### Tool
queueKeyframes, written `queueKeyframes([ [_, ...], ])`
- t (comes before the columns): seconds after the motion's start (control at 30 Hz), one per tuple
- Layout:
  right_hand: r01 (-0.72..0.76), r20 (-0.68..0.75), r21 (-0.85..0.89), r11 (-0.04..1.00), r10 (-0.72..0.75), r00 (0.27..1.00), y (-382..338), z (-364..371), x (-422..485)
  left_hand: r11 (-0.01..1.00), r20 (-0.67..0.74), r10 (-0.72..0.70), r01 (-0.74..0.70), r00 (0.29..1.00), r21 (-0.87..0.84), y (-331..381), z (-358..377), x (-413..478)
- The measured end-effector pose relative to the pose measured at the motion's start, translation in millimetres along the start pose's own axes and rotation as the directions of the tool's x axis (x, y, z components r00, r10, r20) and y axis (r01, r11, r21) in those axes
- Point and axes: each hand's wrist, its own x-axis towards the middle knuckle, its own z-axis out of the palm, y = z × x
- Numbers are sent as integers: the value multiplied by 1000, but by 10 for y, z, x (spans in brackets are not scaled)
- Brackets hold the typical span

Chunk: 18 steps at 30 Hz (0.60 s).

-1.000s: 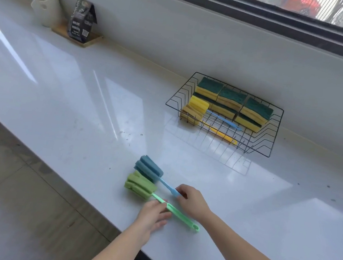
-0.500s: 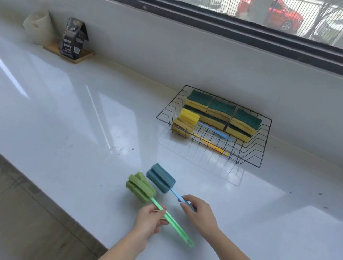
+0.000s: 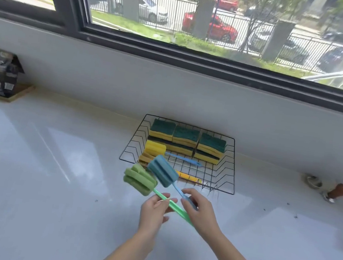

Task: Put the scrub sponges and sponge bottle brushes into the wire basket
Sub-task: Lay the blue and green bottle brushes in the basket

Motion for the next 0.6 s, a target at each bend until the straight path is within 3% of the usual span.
queueKeyframes([
  [0.13, 34, -80, -9, 999, -35, 996, -166, -225, 492, 994, -24, 19, -22, 1000, -108, 307, 192, 361],
  [0.27, 59, -95, -79, 995, -67, 993, -287, -368, 987, 965, -64, -60, 42, 996, -257, 524, 421, 763],
  [0.47, 26, 51, -247, 969, -14, 999, -250, -346, 1627, 877, -127, -268, 187, 955, -443, 682, 721, 1284],
  [0.6, -16, 100, -300, 954, 48, 994, -143, -181, 1843, 781, -87, -389, 278, 917, -559, 683, 853, 1444],
])
